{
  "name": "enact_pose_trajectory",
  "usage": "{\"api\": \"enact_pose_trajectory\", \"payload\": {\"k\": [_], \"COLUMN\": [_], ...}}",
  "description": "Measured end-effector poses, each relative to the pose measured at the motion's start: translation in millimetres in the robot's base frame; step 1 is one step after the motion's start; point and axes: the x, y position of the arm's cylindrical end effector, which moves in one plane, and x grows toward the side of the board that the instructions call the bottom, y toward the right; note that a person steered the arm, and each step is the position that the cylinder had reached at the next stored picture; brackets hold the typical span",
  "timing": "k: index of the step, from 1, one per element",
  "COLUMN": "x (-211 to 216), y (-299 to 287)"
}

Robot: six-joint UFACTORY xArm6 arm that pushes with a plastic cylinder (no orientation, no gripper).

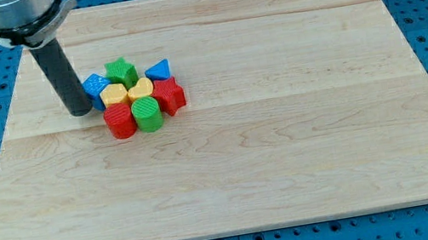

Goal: Slightly move the green star to the top of the yellow heart

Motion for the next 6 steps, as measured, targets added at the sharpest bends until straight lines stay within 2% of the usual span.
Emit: {"api": "enact_pose_trajectory", "payload": {"k": [1,2,6], "x": [-7,-11,-85], "y": [2,-32,-10]}}
